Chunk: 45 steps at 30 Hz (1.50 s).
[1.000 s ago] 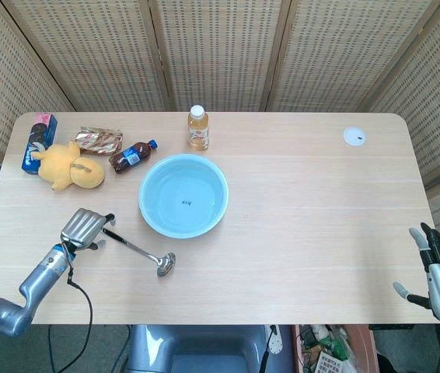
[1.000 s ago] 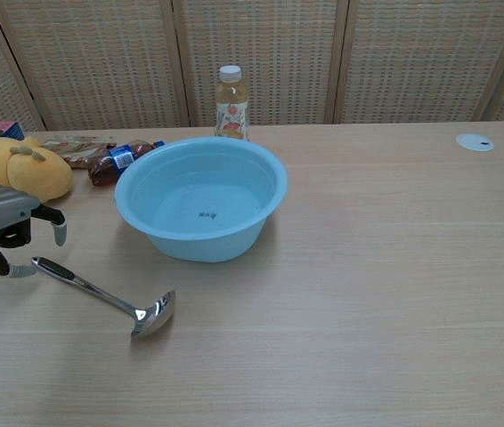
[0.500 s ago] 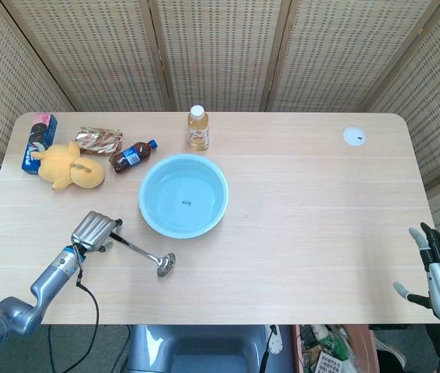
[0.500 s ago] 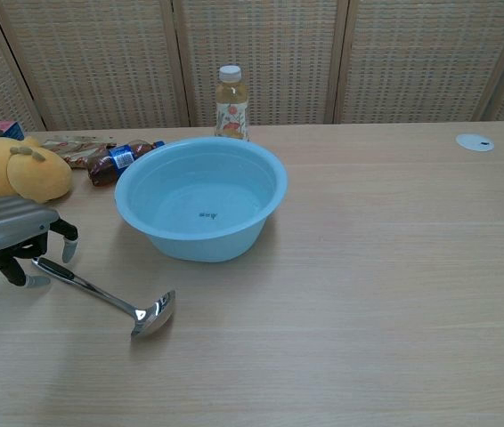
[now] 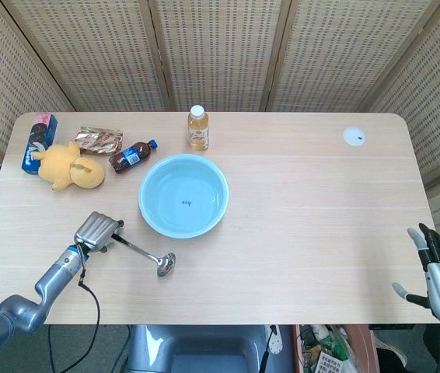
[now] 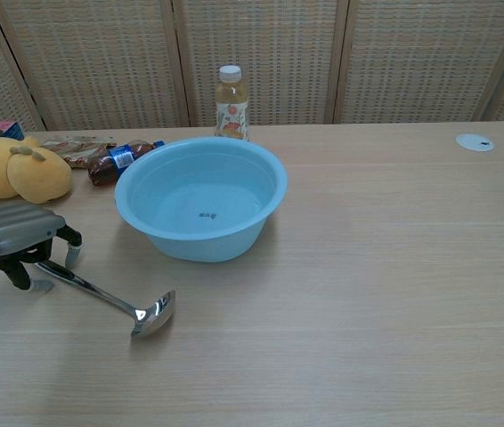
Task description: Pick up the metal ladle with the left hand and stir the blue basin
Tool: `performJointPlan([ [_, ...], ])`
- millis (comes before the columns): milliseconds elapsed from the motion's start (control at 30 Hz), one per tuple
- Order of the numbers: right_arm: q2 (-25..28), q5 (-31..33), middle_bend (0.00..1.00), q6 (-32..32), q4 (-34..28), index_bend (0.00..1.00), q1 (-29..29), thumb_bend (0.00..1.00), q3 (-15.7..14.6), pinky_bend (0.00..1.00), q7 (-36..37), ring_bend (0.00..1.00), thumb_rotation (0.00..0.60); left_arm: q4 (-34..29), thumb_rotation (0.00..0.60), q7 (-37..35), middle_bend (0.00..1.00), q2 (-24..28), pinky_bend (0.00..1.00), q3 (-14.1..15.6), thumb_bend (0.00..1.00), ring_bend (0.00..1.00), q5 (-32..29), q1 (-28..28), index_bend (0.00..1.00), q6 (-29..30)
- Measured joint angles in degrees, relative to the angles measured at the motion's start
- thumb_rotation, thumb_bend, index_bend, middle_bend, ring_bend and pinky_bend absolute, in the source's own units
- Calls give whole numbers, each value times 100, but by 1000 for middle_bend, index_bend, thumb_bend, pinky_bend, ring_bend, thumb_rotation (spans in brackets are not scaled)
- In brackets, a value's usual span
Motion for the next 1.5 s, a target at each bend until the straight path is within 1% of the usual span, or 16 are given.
performJointPlan([
  [67, 3, 20, 0, -11, 7, 0, 6, 0, 9, 0, 17, 0, 600, 2, 600, 36, 1000, -24, 1000, -1, 311, 965, -15, -15, 502, -15],
  [133, 5, 29, 0, -19, 9, 0, 10, 0, 12, 0, 26, 0, 600, 0, 600, 59, 1000, -37, 1000, 5, 323, 965, -26, -25, 543, -34],
  [333, 12, 28, 0, -24, 6, 0, 11, 0, 7, 0, 52, 0, 600, 22, 600, 181, 1000, -81, 1000, 39, 407, 965, -103, -25, 663, -128],
  [433, 12, 26, 0, -21, 0, 0, 9, 0, 4, 0, 60, 0, 600, 15, 600, 198, 1000, -80, 1000, 63, 457, 964, -111, -7, 675, -115],
  [633, 14, 19, 0, -27, -11, 0, 12, 0, -4, 0, 55, 0, 600, -102, 600, 165, 1000, 33, 1000, 79, 517, 965, -81, 28, 691, 29],
  [733, 17, 21, 0, -26, -12, 0, 11, 0, -6, 0, 59, 0, 600, -227, 600, 127, 1000, 137, 1000, 88, 529, 964, -57, 45, 702, 103],
  [867, 19, 18, 0, -22, -21, 0, 10, 0, -8, 0, 57, 0, 600, -469, 600, 146, 1000, 350, 1000, 109, 534, 965, 28, 78, 746, 316],
  [1000, 21, 0, 0, -12, -37, 0, 8, 0, -15, 0, 48, 0, 600, -728, 600, 352, 1000, 544, 1000, 117, 540, 965, 103, 129, 755, 583],
  [1267, 16, -8, 0, -1, -49, 0, 5, 0, -20, 0, 26, 0, 600, -1600, 600, 591, 1000, 1117, 1000, 128, 541, 965, 295, 215, 787, 1046],
  [1500, 8, 14, 0, 3, -58, 0, 3, 0, -13, 0, 8, 0, 600, -2299, 600, 798, 1000, 1562, 1000, 88, 541, 964, 390, 227, 792, 1263],
])
